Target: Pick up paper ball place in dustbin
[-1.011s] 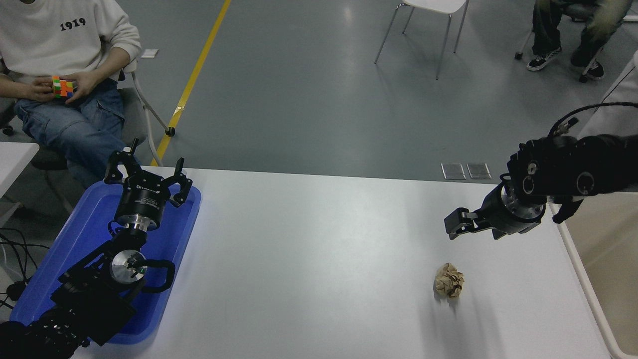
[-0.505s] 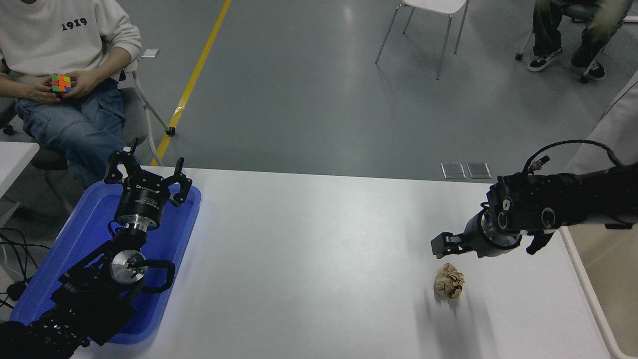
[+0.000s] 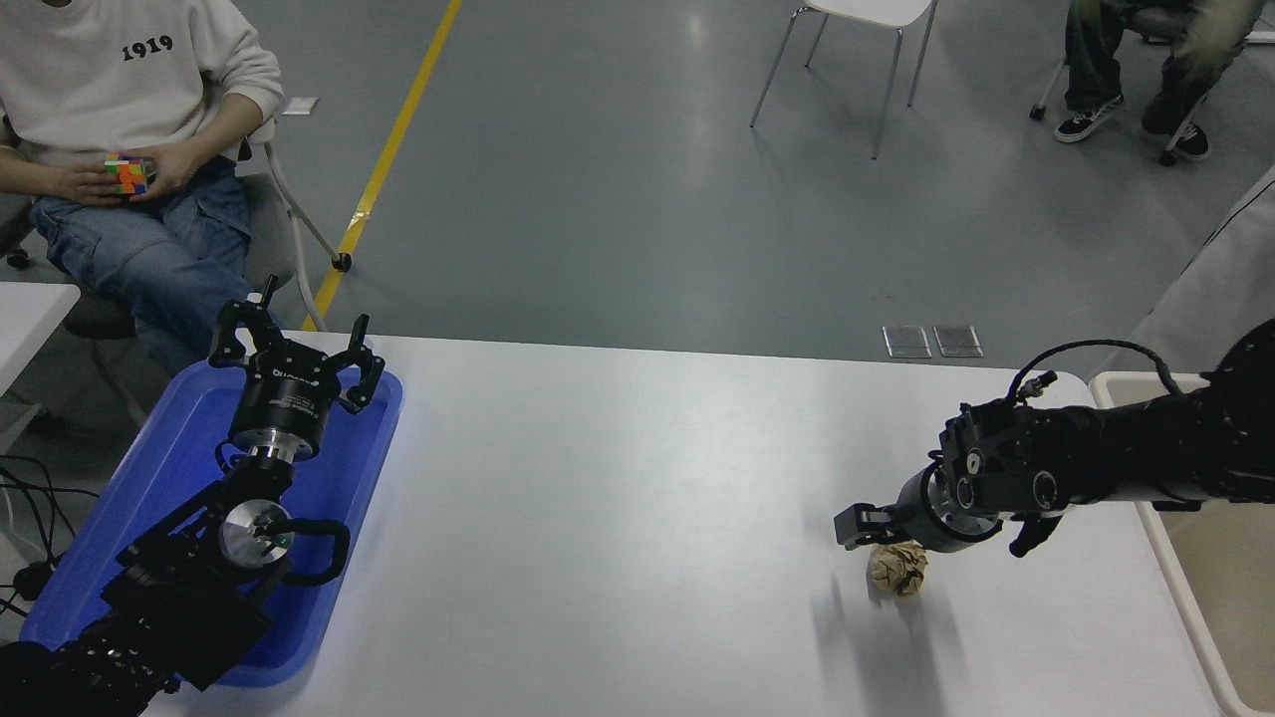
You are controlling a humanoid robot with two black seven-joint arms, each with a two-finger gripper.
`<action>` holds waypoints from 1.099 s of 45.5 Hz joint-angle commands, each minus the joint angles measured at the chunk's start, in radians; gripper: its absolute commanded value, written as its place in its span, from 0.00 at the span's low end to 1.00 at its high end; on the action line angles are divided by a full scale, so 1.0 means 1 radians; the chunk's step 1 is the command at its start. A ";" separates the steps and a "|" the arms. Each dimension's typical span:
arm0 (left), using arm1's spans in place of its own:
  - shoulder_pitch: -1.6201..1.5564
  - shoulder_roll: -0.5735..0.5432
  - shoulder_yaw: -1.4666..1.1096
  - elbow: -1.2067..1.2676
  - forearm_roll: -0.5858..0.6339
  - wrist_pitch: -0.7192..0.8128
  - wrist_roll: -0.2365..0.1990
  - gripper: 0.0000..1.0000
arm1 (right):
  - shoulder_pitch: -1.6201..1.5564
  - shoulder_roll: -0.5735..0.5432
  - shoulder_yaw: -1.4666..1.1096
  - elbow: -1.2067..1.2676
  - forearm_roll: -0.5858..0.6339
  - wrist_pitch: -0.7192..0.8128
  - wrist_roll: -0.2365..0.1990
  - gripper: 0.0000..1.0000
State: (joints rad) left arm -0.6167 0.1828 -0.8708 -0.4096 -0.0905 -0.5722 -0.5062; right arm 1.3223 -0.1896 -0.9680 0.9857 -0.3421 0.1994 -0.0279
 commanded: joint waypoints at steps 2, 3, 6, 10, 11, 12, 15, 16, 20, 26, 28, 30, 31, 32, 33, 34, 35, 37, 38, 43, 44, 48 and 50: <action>0.000 0.000 -0.001 0.000 0.000 0.000 0.000 1.00 | -0.049 0.001 0.006 -0.025 -0.001 -0.040 -0.001 0.86; 0.000 0.000 0.001 0.000 0.000 0.000 0.000 1.00 | -0.051 0.001 0.006 -0.025 0.000 -0.041 -0.001 0.86; 0.000 0.000 -0.001 0.000 0.000 0.000 0.002 1.00 | -0.054 -0.001 0.006 -0.029 -0.001 -0.043 -0.001 0.86; 0.000 0.000 0.001 0.000 0.000 0.000 0.000 1.00 | -0.052 -0.002 0.009 -0.030 0.000 -0.043 -0.001 0.84; 0.000 0.000 0.001 0.000 0.000 0.000 0.000 1.00 | -0.051 -0.002 0.008 -0.030 0.000 -0.043 -0.001 0.84; 0.000 0.000 0.000 0.000 0.000 0.000 0.000 1.00 | -0.049 -0.002 0.008 -0.030 0.000 -0.043 -0.001 0.84; 0.000 0.000 -0.001 0.000 0.000 0.000 0.000 1.00 | -0.049 -0.004 0.005 -0.033 0.000 -0.043 -0.001 0.83; 0.000 0.000 -0.001 0.000 0.000 0.000 0.000 1.00 | -0.049 -0.004 0.005 -0.033 0.000 -0.043 -0.001 0.83; 0.000 0.001 0.000 0.000 0.000 0.000 0.000 1.00 | -0.049 -0.004 0.005 -0.033 0.000 -0.043 -0.001 0.83; 0.000 0.000 -0.001 0.000 0.000 0.000 0.000 1.00 | -0.051 -0.002 0.003 -0.033 0.000 -0.043 -0.001 0.76; 0.000 0.000 0.001 0.000 0.000 0.000 0.000 1.00 | -0.052 -0.002 -0.001 -0.032 -0.001 -0.041 -0.001 0.67; 0.000 0.000 0.001 0.000 0.000 0.000 0.000 1.00 | -0.052 -0.002 -0.005 -0.029 -0.005 -0.038 -0.003 0.52; 0.000 0.000 0.000 0.000 0.000 0.000 0.000 1.00 | -0.052 -0.002 -0.006 -0.029 -0.005 -0.035 -0.003 0.48; 0.000 0.000 -0.001 0.000 0.000 0.000 0.000 1.00 | -0.054 -0.002 -0.008 -0.029 -0.005 -0.034 -0.003 0.45; 0.000 0.000 0.001 0.000 0.000 0.000 0.000 1.00 | -0.052 -0.002 -0.008 -0.029 -0.005 -0.034 -0.003 0.44; 0.000 0.000 0.001 0.000 0.000 0.000 0.000 1.00 | -0.052 -0.002 -0.008 -0.029 -0.005 -0.034 -0.003 0.44; 0.000 0.000 0.000 0.000 0.000 0.000 0.000 1.00 | -0.052 -0.002 -0.008 -0.029 -0.005 -0.034 -0.003 0.44; 0.000 0.001 -0.001 0.000 0.000 0.000 0.000 1.00 | -0.052 -0.002 -0.006 -0.029 -0.003 -0.034 -0.003 0.43; 0.000 0.000 -0.001 0.000 0.000 0.000 0.000 1.00 | -0.054 -0.002 -0.006 -0.029 -0.003 -0.034 -0.003 0.41; 0.000 0.001 0.000 0.000 0.000 0.000 0.000 1.00 | -0.054 -0.004 -0.005 -0.025 0.006 -0.032 -0.003 0.31; 0.000 0.000 -0.001 0.000 0.000 0.000 0.000 1.00 | -0.054 -0.004 -0.006 -0.025 0.014 -0.031 -0.003 0.29; 0.000 0.000 -0.001 0.000 0.000 0.000 0.000 1.00 | -0.052 -0.005 -0.009 -0.021 0.055 -0.025 -0.003 0.19; 0.000 0.000 -0.001 0.000 0.000 0.000 0.000 1.00 | -0.052 -0.005 -0.011 -0.018 0.069 -0.023 -0.003 0.13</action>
State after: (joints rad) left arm -0.6166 0.1827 -0.8709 -0.4096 -0.0905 -0.5722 -0.5062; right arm 1.2697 -0.1928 -0.9734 0.9594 -0.3277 0.1677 -0.0304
